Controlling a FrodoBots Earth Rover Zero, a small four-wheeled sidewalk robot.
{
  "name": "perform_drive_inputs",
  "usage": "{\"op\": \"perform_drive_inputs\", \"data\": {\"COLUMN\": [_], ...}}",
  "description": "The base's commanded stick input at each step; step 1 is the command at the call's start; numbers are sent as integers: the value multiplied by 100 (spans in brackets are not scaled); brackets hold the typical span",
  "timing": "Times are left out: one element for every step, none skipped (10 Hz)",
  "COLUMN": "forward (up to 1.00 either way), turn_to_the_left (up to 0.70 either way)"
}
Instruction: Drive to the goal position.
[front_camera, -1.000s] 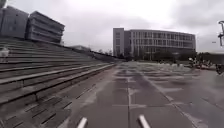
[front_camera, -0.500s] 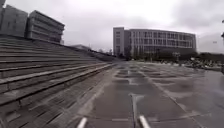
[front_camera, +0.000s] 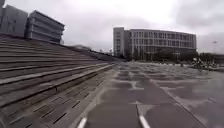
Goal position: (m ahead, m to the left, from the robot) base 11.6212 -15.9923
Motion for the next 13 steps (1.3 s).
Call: {"op": "perform_drive_inputs", "data": {"forward": [70,70,70,70,70,70,70,70,70,70,70,70,70], "turn_to_the_left": [-13,-35,-35,-35,-22,0,0,0,0,0,0,0,0]}}
